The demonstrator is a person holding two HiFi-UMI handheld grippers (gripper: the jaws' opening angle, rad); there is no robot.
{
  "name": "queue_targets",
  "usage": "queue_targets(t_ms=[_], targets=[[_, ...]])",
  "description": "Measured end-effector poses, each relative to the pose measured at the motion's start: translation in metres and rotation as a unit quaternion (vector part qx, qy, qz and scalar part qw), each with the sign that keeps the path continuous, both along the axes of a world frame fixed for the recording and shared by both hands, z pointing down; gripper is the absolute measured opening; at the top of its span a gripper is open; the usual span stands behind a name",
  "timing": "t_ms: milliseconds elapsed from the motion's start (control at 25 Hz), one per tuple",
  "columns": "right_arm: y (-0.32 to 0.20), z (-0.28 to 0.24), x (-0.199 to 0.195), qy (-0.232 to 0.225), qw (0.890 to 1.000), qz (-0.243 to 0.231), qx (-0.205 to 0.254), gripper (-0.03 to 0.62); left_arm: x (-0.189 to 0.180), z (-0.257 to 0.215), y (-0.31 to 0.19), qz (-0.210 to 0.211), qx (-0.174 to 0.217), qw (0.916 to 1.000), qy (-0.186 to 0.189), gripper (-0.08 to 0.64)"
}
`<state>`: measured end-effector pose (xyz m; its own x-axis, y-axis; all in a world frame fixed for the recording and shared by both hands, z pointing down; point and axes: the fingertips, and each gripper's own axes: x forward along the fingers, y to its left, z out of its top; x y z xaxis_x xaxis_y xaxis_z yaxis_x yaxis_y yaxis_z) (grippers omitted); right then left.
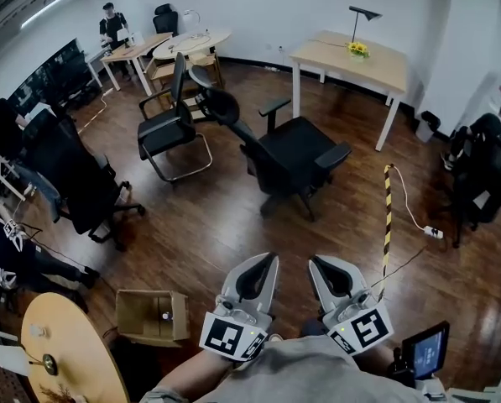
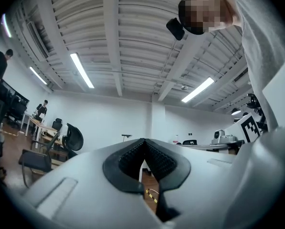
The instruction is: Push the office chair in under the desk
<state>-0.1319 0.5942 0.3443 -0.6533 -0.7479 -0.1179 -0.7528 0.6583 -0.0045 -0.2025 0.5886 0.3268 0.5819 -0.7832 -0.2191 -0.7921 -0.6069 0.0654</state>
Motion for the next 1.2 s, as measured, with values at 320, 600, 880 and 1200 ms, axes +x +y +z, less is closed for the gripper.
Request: queue_targets(t_ms=[320,600,880,1200], targets=[[-0.042,0.004,-0.007,0.001,1.0,0.013,-0.002,0.006,-0.012,-0.001,-0.043,0.005,0.006,1.0,0.006,0.0],[-0.14,0.017,-0.001,-0.013,1.0,0.003,0.0,0.005,-0.007,0.01,-0.138,-0.011,0.009,0.9999,-0.003,0.0],[-0.246,0.011,0.021,-0.013,1.0,-0.015,-0.003,0.006,0.014,0.006,-0.248,-0.032,0.001,0.9995,-0.007,0.0],[-0.326,0.012,0.019,-0.012,0.999,-0.025,-0.016,0.006,0.011,0.004,-0.324,-0.048,-0.009,0.9988,-0.009,0.0]])
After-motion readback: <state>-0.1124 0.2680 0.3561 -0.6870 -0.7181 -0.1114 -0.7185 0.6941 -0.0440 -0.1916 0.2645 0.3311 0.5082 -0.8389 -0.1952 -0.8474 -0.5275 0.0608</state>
